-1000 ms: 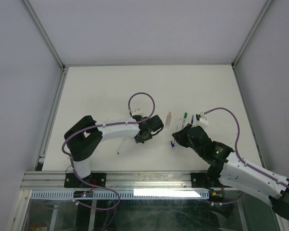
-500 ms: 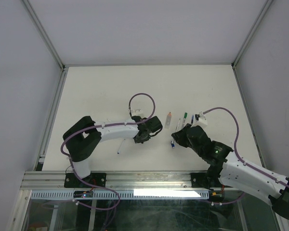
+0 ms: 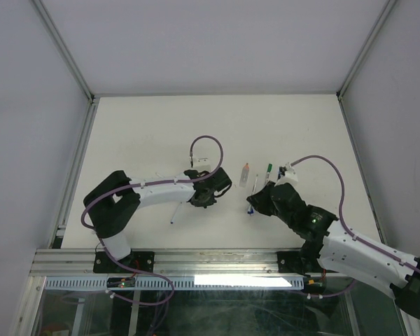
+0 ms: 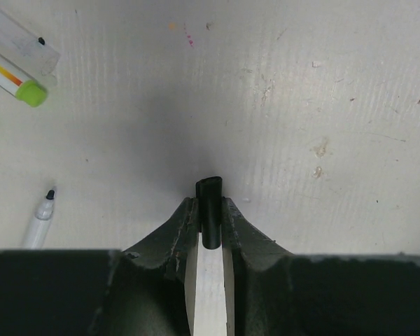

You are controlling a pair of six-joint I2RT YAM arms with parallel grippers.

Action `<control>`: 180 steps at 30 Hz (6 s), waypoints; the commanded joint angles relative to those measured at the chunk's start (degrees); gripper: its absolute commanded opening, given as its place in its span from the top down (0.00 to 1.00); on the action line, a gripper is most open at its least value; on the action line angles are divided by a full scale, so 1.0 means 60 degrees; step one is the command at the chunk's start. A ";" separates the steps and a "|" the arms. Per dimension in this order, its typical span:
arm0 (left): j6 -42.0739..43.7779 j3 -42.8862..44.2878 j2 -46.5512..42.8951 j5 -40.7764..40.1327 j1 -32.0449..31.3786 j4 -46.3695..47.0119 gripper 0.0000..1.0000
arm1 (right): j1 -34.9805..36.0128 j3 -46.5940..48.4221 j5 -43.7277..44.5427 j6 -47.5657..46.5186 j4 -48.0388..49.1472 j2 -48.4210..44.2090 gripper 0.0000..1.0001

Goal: Insert the pens into the pen caps
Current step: Insert the pen cap onto the pen, then press the pen cap onto the pen.

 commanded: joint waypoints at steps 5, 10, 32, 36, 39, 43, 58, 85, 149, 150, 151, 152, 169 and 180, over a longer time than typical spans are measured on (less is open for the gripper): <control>0.1368 -0.1256 -0.1379 0.1084 0.0668 0.1975 0.92 | 0.0025 -0.0343 -0.1605 -0.0743 0.1533 0.0498 1.00; 0.1883 -0.1755 -0.1921 0.1392 0.0926 0.2492 0.95 | 0.0035 -0.0634 -0.2577 -0.0672 0.2617 0.1046 1.00; 0.1670 -0.1634 -0.2038 0.2071 0.1031 0.3361 1.00 | 0.2486 -0.0288 -0.3217 0.0128 0.6711 0.6052 1.00; 0.1573 -0.1631 -0.1890 0.2157 0.1031 0.3361 1.00 | 0.2487 -0.0180 -0.3215 0.0235 0.7041 0.6606 1.00; 0.1500 -0.1644 -0.1818 0.2193 0.1029 0.3364 1.00 | 0.2500 -0.0065 -0.3250 0.0222 0.7200 0.6814 1.00; 0.1501 -0.1624 -0.1764 0.2243 0.1031 0.3364 1.00 | 0.2509 0.0088 -0.3288 0.0196 0.7228 0.6984 1.00; 0.1503 -0.1590 -0.1865 0.2212 0.1031 0.3354 1.00 | 0.2520 0.0177 -0.3273 0.0683 0.7114 0.7374 1.00; 0.0711 -0.1672 -0.2099 0.1582 0.1216 0.2834 1.00 | 0.2559 -0.0020 -0.2916 0.0753 0.6854 0.7238 1.00; 0.0095 -0.3190 -0.3701 0.3153 0.1214 0.3369 1.00 | 0.2576 0.0688 -0.2176 0.0546 0.6474 0.7932 1.00; 0.0069 -0.3206 -0.3711 0.3186 0.1203 0.3388 1.00 | 0.2589 0.0744 -0.2056 0.0425 0.6457 0.7923 1.00; 0.0055 -0.3214 -0.3710 0.3236 0.1195 0.3417 1.00 | 0.2580 0.0810 -0.1933 0.0298 0.6446 0.7917 1.00; 0.0040 -0.3220 -0.3698 0.3257 0.1198 0.3424 1.00 | 0.2584 0.0862 -0.1755 0.0158 0.6393 0.7904 1.00; 0.0241 -0.2885 -0.5007 0.2843 0.1202 0.3157 0.84 | 0.2594 0.0768 -0.0350 -0.1481 0.5275 0.6522 1.00; 0.1483 -0.1991 -0.6516 0.2195 0.1207 0.3408 0.40 | 0.2604 -0.0023 -0.1456 -0.2199 0.5557 0.3169 1.00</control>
